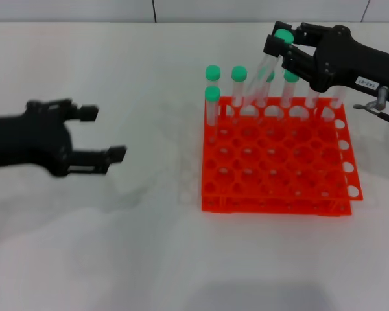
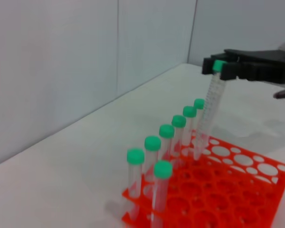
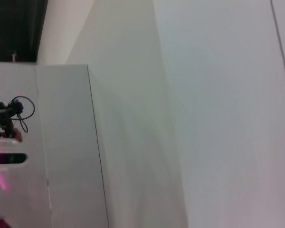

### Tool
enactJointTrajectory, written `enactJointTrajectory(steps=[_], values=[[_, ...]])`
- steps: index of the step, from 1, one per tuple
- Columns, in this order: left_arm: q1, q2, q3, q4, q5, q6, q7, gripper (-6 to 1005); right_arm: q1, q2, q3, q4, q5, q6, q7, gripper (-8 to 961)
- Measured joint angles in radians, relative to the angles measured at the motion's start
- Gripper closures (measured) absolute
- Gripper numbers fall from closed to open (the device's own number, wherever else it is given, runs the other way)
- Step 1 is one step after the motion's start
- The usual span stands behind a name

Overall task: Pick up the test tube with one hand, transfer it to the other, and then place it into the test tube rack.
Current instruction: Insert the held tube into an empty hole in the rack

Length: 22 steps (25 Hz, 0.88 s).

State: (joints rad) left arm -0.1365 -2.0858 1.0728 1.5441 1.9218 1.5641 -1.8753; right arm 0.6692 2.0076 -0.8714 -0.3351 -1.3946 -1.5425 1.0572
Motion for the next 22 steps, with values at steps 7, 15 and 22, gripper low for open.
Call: enactJointTrajectory(steps=[7, 15, 22], values=[[0.093, -0.002, -0.009, -0.148, -0.106, -0.039, 0.206, 115, 0.022, 0.002, -0.097, -0.064, -0.001, 0.082, 0.053, 688], [0.087, 0.001, -0.053, -0.277, -0.127, -0.044, 0.296, 115, 0.043, 0.006, -0.181, -0.099, -0.001, 0.174, 0.093, 688], [0.082, 0.001, -0.067, -0.302, -0.137, -0.045, 0.325, 115, 0.045, 0.016, -0.215, -0.093, 0.006, 0.223, 0.088, 687]])
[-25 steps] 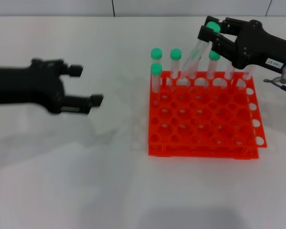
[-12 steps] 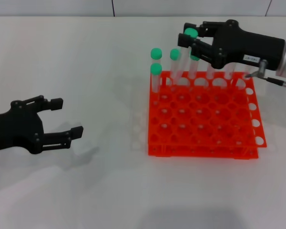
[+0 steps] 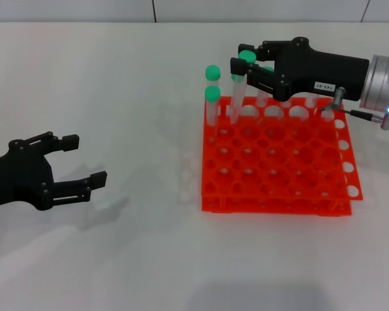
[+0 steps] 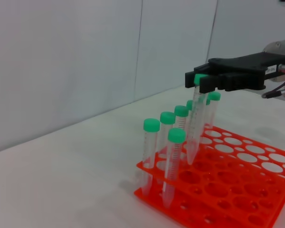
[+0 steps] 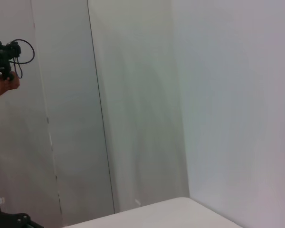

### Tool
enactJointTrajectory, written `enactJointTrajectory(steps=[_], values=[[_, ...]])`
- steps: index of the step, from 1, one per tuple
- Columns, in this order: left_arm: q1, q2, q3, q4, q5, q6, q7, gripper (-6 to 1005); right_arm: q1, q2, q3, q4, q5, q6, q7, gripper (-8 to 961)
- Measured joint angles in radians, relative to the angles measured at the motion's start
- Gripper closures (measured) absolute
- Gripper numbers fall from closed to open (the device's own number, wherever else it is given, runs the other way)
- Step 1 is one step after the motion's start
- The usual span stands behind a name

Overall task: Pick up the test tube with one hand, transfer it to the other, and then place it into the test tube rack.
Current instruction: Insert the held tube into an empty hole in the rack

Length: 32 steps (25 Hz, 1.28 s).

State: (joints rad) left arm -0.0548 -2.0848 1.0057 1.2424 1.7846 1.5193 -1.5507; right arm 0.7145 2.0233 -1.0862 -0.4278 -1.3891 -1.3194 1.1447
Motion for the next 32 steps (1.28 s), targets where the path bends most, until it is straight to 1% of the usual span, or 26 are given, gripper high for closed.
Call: enactJointTrajectory(steps=[10, 20, 26, 32], values=[[-0.03, 0.002, 0.001, -0.043, -0.001, -0.008, 0.012, 116, -0.005, 0.003, -0.012, 0.002, 0.004, 0.043, -0.015, 687], [-0.047, 0.002, 0.001, -0.064, -0.001, -0.008, 0.013, 116, 0.001, 0.005, -0.056, 0.017, 0.004, 0.102, -0.021, 688], [-0.061, 0.002, -0.002, -0.084, 0.001, -0.011, 0.014, 116, 0.005, 0.005, -0.066, 0.042, 0.007, 0.138, -0.023, 687], [-0.065, 0.002, -0.001, -0.092, 0.003, -0.011, 0.015, 116, 0.012, 0.005, -0.067, 0.079, 0.014, 0.143, -0.04, 687]])
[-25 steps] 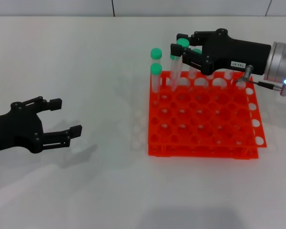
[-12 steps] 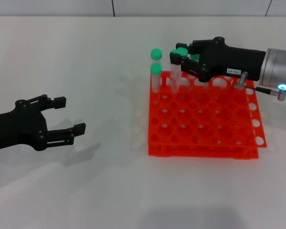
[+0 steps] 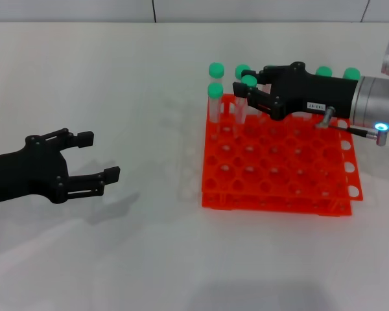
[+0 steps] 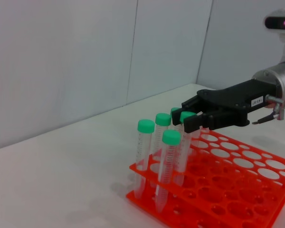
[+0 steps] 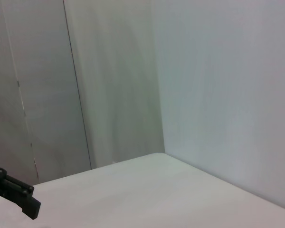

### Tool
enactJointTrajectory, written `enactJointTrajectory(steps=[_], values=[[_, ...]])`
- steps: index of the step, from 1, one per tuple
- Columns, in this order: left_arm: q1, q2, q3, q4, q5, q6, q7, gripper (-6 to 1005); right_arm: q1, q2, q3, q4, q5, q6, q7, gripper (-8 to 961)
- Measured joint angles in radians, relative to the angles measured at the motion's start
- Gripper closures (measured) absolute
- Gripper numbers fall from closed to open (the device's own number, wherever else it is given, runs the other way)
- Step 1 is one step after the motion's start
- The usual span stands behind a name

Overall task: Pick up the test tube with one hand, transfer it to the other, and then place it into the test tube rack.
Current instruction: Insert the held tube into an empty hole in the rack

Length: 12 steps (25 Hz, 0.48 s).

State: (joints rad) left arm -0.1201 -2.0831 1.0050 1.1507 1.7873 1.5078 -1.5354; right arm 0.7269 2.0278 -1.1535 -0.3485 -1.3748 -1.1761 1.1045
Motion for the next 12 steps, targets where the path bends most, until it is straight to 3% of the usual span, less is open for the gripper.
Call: enactJointTrajectory(steps=[12], values=[[-0.005, 0.0, 0.002, -0.002, 0.004, 0.0, 0.002, 116, 0.0, 0.0, -0.004, 0.009, 0.005, -0.008, -0.018, 633]])
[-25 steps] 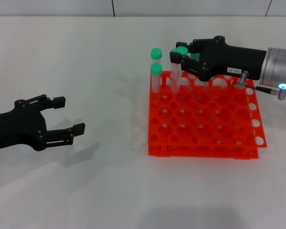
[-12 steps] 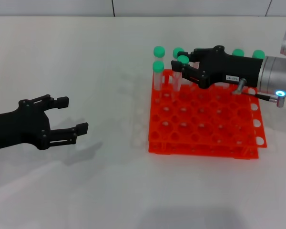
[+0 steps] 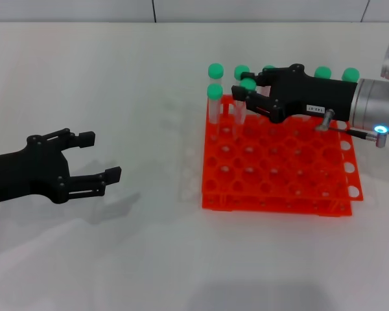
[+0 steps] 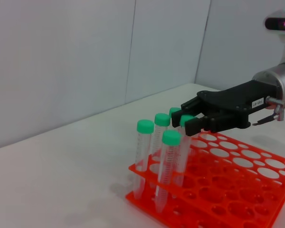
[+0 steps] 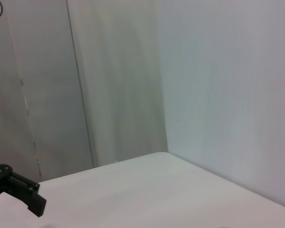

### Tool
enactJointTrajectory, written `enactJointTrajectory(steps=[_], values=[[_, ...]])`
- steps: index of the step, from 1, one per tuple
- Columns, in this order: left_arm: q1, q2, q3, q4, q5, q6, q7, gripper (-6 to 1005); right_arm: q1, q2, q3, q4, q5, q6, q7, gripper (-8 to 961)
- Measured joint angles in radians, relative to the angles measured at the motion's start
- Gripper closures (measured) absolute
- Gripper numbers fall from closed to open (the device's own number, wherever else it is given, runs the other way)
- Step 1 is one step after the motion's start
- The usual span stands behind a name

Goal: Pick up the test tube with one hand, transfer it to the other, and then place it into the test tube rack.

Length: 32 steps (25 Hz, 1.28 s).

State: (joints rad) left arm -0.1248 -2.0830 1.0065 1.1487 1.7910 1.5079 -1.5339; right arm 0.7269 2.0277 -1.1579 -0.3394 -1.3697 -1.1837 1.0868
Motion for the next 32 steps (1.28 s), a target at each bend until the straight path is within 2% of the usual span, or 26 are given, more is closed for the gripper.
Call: enactJointTrajectory(steps=[8, 10, 11, 16, 19, 20, 22, 25, 27, 32], values=[[-0.001, 0.0, 0.001, -0.001, 0.001, 0.001, 0.0, 116, 0.001, -0.002, -0.015, -0.009, 0.0, -0.01, 0.006, 577], [0.0, 0.0, -0.002, -0.001, 0.001, 0.005, 0.0, 116, -0.005, -0.006, -0.015, -0.019, 0.0, -0.03, 0.013, 449], [0.002, 0.001, -0.004, -0.001, 0.001, 0.009, 0.0, 116, -0.015, -0.009, -0.015, -0.033, 0.0, -0.048, 0.02, 385], [0.0, 0.002, -0.006, -0.002, 0.004, 0.013, 0.0, 116, -0.134, -0.029, -0.001, -0.152, -0.009, -0.144, 0.045, 353], [-0.003, 0.002, -0.005, -0.003, 0.004, 0.015, 0.0, 116, -0.197, -0.062, -0.003, -0.209, -0.037, -0.201, 0.052, 335], [-0.005, 0.003, -0.004, -0.003, 0.005, 0.016, 0.0, 116, -0.202, -0.082, -0.003, -0.208, -0.055, -0.233, 0.062, 329], [-0.015, 0.005, -0.004, -0.003, 0.008, 0.02, 0.0, 116, -0.204, -0.108, -0.003, -0.201, -0.079, -0.273, 0.074, 316], [-0.037, 0.012, -0.009, -0.005, 0.017, 0.054, 0.0, 116, -0.212, -0.136, -0.005, -0.192, -0.11, -0.322, 0.076, 298], [-0.057, 0.024, -0.014, -0.018, 0.02, 0.085, 0.001, 116, -0.217, -0.144, -0.001, -0.191, -0.138, -0.341, 0.073, 286], [-0.137, 0.065, -0.058, -0.111, 0.024, 0.176, 0.012, 116, -0.228, -0.152, 0.002, -0.187, -0.181, -0.353, 0.073, 83]])
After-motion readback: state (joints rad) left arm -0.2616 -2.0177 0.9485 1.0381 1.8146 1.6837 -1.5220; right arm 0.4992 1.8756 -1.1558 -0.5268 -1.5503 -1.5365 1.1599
